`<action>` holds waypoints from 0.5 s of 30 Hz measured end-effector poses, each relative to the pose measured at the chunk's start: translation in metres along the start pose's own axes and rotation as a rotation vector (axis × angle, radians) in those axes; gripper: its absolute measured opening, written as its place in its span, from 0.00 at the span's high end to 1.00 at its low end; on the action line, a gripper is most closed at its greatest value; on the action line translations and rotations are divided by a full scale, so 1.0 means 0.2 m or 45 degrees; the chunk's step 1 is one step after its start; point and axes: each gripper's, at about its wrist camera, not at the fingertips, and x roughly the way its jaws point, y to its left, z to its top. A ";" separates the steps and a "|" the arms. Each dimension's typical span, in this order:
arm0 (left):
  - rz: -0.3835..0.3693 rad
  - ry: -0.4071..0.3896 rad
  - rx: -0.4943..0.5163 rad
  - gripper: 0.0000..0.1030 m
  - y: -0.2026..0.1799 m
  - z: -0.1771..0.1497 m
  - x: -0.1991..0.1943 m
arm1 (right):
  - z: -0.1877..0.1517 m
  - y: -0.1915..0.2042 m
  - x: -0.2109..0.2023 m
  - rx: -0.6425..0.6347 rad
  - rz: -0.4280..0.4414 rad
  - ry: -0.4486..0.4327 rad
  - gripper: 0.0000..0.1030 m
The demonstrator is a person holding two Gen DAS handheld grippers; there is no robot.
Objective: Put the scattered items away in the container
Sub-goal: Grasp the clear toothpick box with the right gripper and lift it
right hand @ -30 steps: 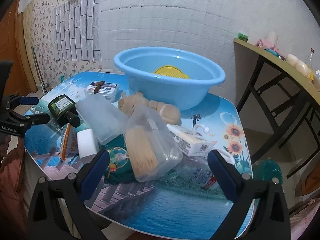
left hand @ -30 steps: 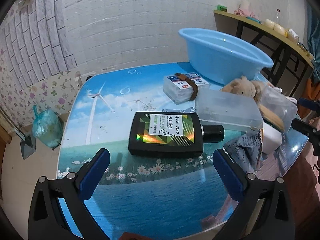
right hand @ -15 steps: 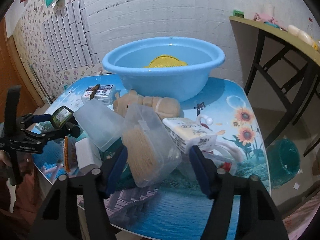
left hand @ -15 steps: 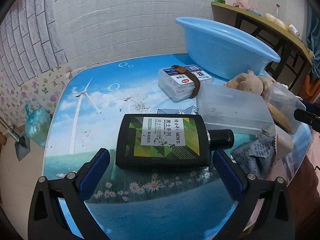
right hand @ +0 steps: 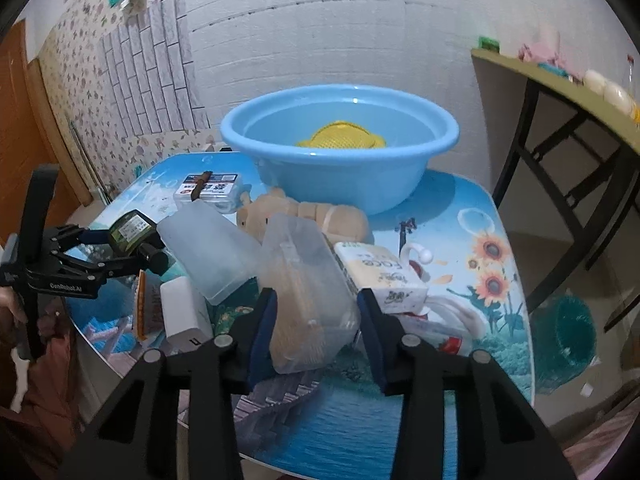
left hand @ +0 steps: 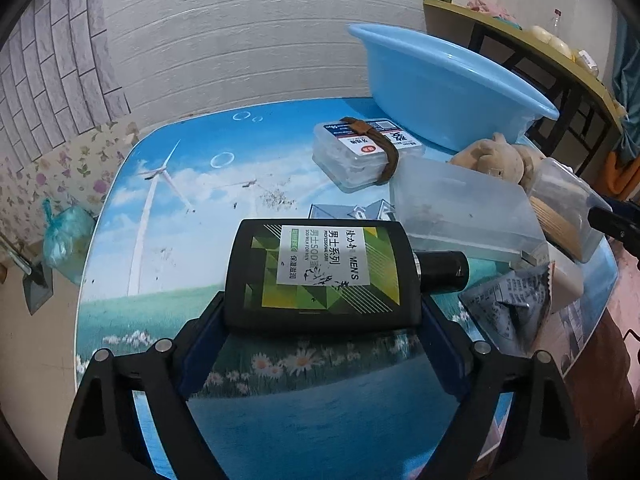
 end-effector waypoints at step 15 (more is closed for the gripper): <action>0.042 0.009 -0.057 0.13 0.01 -0.15 -0.12 | -0.07 0.06 -0.07 -0.148 -0.204 0.004 0.65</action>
